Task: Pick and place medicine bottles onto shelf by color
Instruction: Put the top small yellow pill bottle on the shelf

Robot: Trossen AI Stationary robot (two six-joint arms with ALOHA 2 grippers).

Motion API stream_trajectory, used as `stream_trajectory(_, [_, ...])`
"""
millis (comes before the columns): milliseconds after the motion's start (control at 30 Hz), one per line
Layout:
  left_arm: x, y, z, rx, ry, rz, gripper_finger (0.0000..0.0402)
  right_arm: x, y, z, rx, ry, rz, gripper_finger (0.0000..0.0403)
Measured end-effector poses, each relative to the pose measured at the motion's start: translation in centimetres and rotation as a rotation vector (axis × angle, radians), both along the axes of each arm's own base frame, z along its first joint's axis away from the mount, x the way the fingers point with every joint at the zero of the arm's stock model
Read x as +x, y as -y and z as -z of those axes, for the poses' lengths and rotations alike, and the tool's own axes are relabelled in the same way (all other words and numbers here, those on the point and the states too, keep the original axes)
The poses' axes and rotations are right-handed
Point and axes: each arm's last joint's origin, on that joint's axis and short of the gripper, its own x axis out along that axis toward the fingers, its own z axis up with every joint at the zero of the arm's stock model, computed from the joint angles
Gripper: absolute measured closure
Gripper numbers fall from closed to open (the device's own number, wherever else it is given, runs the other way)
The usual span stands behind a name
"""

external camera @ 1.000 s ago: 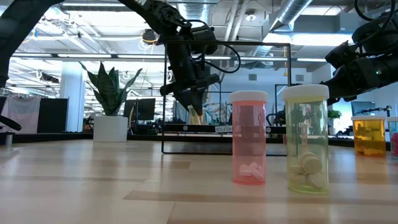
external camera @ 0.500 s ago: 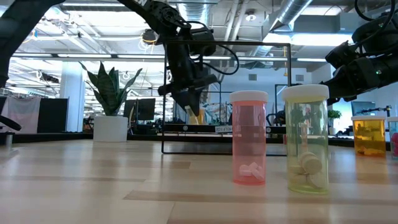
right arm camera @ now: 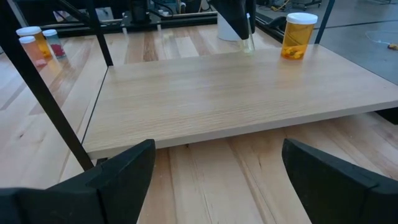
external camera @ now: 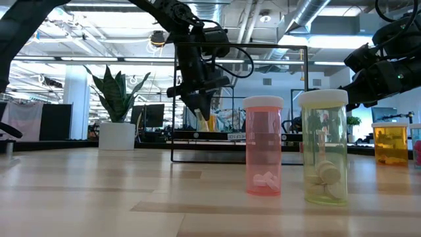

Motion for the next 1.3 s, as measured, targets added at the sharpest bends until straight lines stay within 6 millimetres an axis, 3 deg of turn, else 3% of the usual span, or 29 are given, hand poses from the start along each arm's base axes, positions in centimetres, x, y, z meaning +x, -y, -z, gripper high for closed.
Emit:
stream_trajectory(700, [0.28, -0.37, 0.43, -0.004, 0.016, -0.005, 0.0312, 0.0, 0.0, 0.01, 0.0, 0.0, 0.0, 0.0029])
stream_trajectory(1300, [0.29, -0.37, 0.42, -0.003, 0.018, -0.008, 0.0278, 0.0, 0.0, 0.01, 0.0, 0.0, 0.0, 0.0029])
